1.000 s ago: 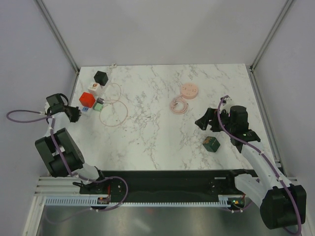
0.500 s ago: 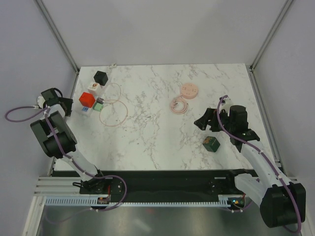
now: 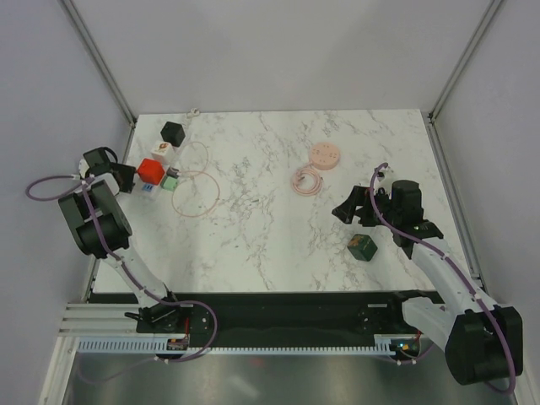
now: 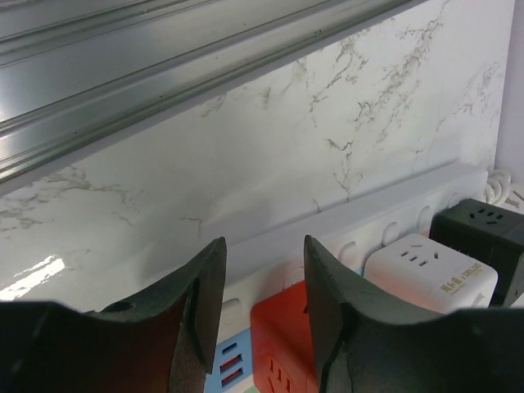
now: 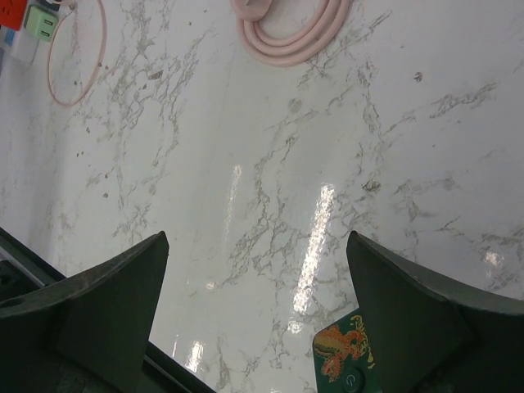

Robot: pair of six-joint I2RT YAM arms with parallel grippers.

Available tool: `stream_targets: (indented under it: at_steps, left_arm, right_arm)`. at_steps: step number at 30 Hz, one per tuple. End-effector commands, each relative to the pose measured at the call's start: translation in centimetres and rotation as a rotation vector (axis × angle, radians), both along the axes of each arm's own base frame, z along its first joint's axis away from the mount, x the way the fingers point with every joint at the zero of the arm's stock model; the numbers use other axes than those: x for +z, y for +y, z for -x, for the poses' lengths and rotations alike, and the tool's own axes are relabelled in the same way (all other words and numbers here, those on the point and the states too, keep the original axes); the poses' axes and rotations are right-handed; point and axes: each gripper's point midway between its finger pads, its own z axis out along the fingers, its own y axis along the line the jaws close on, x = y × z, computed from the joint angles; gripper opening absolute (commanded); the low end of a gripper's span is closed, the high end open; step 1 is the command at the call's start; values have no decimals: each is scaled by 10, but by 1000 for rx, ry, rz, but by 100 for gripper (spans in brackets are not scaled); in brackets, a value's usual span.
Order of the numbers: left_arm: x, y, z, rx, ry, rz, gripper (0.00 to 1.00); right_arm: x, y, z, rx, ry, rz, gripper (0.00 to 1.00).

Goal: Pull the plug off the socket

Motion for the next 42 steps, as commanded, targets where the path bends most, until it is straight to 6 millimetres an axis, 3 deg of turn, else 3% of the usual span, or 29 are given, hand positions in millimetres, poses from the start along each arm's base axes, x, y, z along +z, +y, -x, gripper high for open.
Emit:
stream_targets:
  at_steps: [1, 3, 4, 6, 8, 13, 18, 22, 24, 26, 27, 28, 33, 34, 36, 37, 38, 40, 41, 42]
  left_arm:
    - [-22, -30, 10, -64, 10, 136, 50]
    - [-23, -43, 17, -73, 1, 190, 50]
    - [-33, -55, 29, -78, 24, 222, 50]
    - [-24, -72, 34, -115, -16, 260, 50]
    - [-33, -96, 53, -138, 3, 309, 50]
    - [0, -135, 69, -225, -84, 287, 50]
    - [24, -122, 70, -263, -87, 155, 54]
    - [41, -117, 56, -267, -107, 141, 56]
    - [36, -113, 50, -265, -94, 143, 57]
    - [42, -104, 34, -282, -111, 110, 57]
    - [36, -101, 28, -289, -99, 109, 57]
    - [49, -94, 15, -296, -128, 80, 57]
    - [75, -72, -29, -353, -201, -40, 60]
    - [65, -69, -34, -359, -186, -45, 61]
    - [65, -66, -45, -399, -197, -77, 61]
    - [75, -62, -59, -416, -237, -103, 61]
    - [61, -62, -65, -435, -224, -92, 61]
    - [64, -63, -82, -473, -256, -86, 61]
    - [47, -63, -87, -480, -241, -66, 61]
    - [53, -66, -97, -499, -266, -74, 61]
  right_arm:
    - [17, 0, -7, -1, -77, -5, 98]
    - [15, -1, -6, -6, -74, -1, 98]
    - [15, -1, -6, -7, -77, -1, 98]
    - [15, -1, -5, -7, -79, -2, 98]
    - [16, -1, -4, -7, -80, -1, 98]
    - [15, 0, -3, -3, -82, -3, 98]
    - [15, -1, -2, -4, -82, -5, 98]
    - [14, 0, -2, -3, -84, -6, 98]
    - [14, 0, -2, -1, -80, -7, 98]
    - [13, 0, -2, -2, -80, -8, 98]
    - [13, 0, -3, -2, -80, -8, 98]
    - [13, 0, -3, 0, -79, -7, 98]
    - [11, 0, -5, -1, -70, -5, 98]
    - [10, 0, -5, -1, -65, -5, 98]
    - [10, 0, -6, -1, -62, -4, 98]
    - [9, 1, -6, 3, -59, -6, 98]
    - [10, 2, -7, 5, -60, -7, 98]
    - [7, 1, -8, 3, -50, -5, 98]
    - [7, 2, -8, 6, -49, -5, 98]
    - [7, 2, -8, 6, -46, -5, 98]
